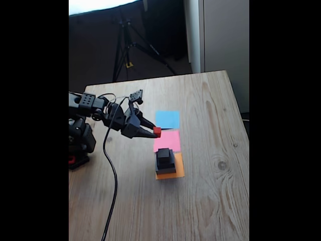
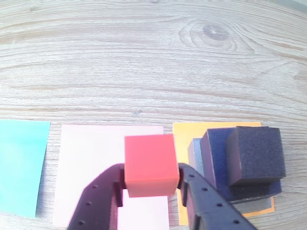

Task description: Tower of hanoi

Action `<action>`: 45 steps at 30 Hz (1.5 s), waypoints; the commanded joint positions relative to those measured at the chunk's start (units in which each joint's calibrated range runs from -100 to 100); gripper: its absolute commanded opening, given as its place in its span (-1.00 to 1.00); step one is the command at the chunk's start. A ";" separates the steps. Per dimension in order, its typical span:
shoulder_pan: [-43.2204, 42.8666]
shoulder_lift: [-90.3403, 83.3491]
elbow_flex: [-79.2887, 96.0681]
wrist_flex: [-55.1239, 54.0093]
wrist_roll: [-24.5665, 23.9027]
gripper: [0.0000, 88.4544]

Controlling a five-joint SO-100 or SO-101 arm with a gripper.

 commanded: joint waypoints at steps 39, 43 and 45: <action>-5.76 49.13 7.35 -66.68 0.69 -0.96; -5.76 49.29 8.08 -67.17 0.69 -0.91; -5.76 49.51 8.17 -67.17 0.69 -0.89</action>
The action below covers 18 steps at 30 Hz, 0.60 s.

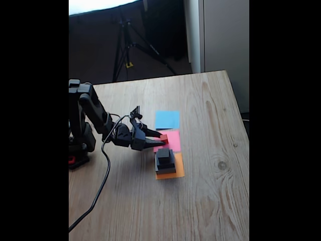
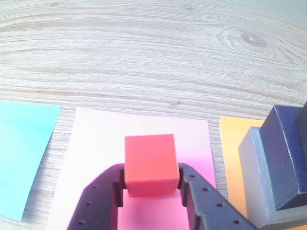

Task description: Tower of hanoi

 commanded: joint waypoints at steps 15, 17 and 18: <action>-0.16 0.74 0.11 -1.76 0.69 -0.75; -0.07 0.74 0.38 -1.76 0.69 -0.72; -0.07 0.74 0.47 -1.76 0.69 -0.71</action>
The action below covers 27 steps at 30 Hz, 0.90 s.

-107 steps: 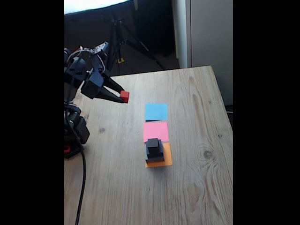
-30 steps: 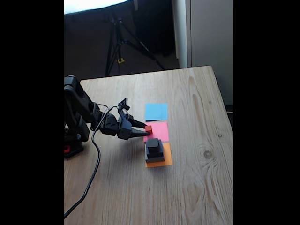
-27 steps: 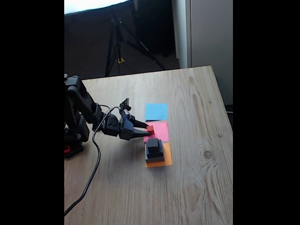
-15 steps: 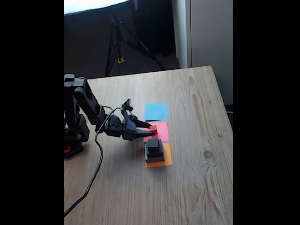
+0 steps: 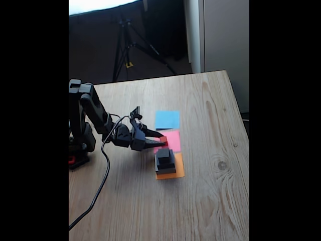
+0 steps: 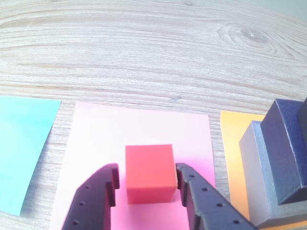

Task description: Tower of hanoi

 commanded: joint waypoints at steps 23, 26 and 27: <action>-1.66 -29.66 7.57 10.05 -2.32 -0.73; -0.74 -35.94 8.20 16.77 -0.98 -1.00; -0.41 -38.36 8.48 19.12 -0.48 -1.00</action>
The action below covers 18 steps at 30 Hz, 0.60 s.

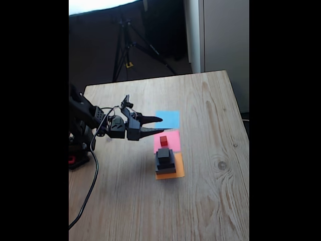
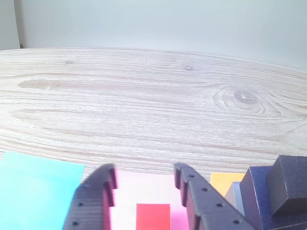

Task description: Tower of hanoi

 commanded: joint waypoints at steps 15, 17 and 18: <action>9.39 -30.04 -43.61 88.13 -1.56 -1.00; 11.15 -30.12 -51.61 97.43 -0.56 -1.00; 12.15 -30.12 -54.97 100.91 0.61 -1.00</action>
